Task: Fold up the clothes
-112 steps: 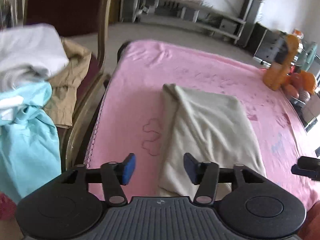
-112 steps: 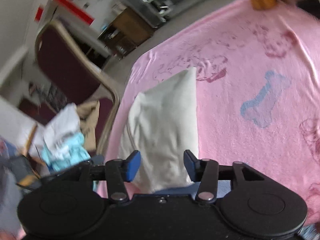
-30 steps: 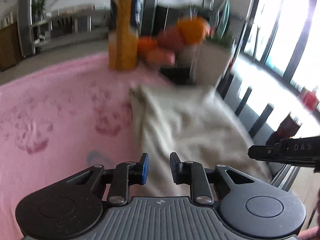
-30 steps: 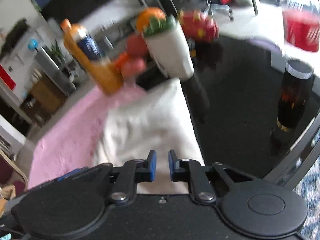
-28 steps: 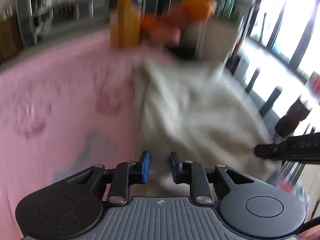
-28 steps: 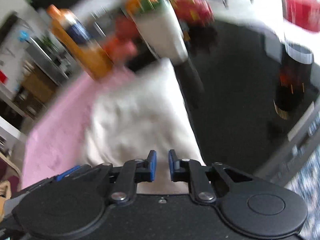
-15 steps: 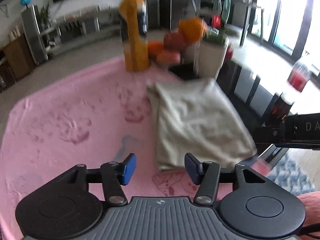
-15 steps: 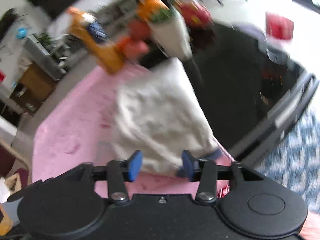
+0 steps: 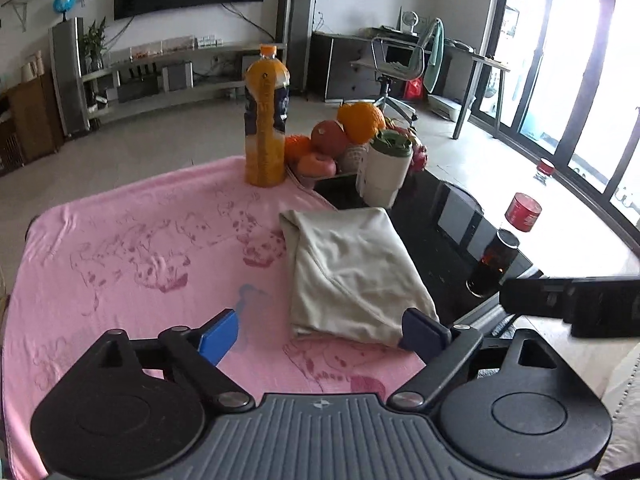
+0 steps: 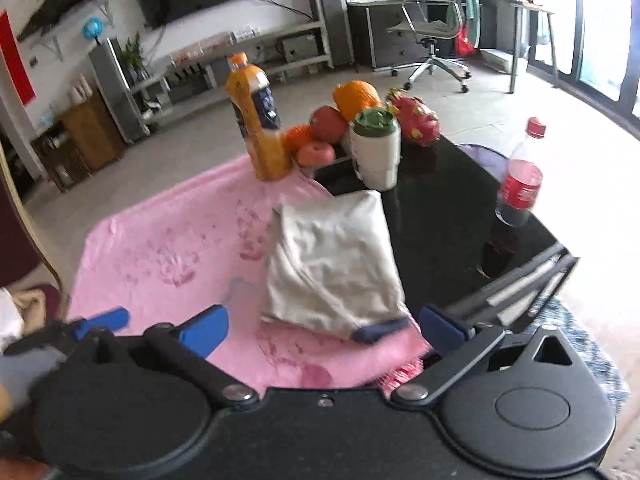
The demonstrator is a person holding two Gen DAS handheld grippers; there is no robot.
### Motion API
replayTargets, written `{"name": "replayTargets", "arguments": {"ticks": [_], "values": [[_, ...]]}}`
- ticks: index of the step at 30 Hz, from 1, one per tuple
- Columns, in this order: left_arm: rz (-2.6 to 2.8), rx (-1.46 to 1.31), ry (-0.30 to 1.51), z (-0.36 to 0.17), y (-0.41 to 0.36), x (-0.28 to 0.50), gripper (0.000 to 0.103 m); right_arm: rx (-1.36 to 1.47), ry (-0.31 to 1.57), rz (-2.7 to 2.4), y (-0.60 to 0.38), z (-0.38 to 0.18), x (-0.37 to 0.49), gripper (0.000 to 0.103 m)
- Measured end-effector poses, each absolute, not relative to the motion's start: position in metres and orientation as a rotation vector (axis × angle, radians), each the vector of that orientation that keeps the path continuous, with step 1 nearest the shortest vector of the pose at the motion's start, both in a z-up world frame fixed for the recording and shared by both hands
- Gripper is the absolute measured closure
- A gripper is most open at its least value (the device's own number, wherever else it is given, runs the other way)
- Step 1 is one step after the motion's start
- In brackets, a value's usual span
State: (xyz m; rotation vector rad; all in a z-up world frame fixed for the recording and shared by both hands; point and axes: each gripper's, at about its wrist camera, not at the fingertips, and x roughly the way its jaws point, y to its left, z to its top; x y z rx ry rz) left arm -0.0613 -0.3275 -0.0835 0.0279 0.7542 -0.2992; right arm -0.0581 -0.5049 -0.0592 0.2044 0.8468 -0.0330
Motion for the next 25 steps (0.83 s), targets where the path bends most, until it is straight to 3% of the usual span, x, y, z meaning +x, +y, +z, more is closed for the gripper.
{"name": "replayTargets", "arguments": {"ticks": [25], "values": [[-0.29, 0.09, 0.729, -0.091, -0.336, -0.079, 0.011, 0.192, 0.863, -0.086, -0.505, -0.072, -0.08, 0.0]]}}
